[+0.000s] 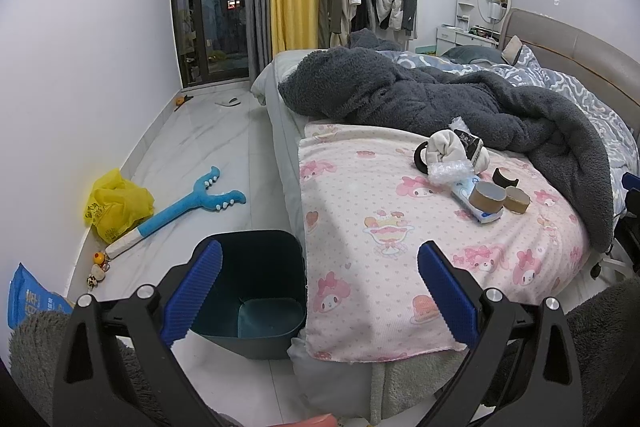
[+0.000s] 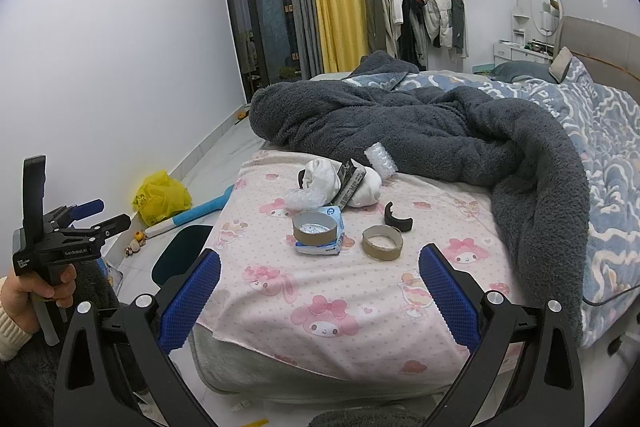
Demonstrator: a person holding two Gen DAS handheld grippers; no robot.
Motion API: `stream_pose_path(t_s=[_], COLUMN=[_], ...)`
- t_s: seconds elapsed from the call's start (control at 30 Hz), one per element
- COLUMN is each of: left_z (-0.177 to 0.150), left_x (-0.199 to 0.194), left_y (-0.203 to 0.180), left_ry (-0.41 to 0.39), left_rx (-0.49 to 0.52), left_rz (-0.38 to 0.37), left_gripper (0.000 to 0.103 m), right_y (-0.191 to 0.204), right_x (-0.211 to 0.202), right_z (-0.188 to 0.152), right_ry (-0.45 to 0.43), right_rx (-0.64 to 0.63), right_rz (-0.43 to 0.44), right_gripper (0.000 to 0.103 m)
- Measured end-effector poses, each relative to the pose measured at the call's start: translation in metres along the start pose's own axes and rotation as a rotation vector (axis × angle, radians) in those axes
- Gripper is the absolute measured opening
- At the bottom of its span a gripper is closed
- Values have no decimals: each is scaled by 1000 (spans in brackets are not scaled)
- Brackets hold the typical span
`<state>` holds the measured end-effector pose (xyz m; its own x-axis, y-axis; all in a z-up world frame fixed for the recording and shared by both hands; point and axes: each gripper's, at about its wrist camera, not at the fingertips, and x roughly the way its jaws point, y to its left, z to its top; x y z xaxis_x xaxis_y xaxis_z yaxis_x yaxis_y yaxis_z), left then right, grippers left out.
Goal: Collect trash
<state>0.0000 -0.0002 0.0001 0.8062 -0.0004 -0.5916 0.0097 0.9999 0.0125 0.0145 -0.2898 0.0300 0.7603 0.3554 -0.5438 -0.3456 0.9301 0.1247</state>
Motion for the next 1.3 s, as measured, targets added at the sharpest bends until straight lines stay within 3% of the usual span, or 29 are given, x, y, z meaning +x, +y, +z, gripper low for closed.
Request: stream_pose_path(t_s=[1.3], left_z=[0], left_x=[0], left_y=[0], left_ry=[4], left_rx=[-3], left_rz=[-2], left_gripper=[100], right_y=[0], right_x=[2], right_z=[-1], right_ry=[1], right_rx=[3], right_rz=[2], right_gripper=[100])
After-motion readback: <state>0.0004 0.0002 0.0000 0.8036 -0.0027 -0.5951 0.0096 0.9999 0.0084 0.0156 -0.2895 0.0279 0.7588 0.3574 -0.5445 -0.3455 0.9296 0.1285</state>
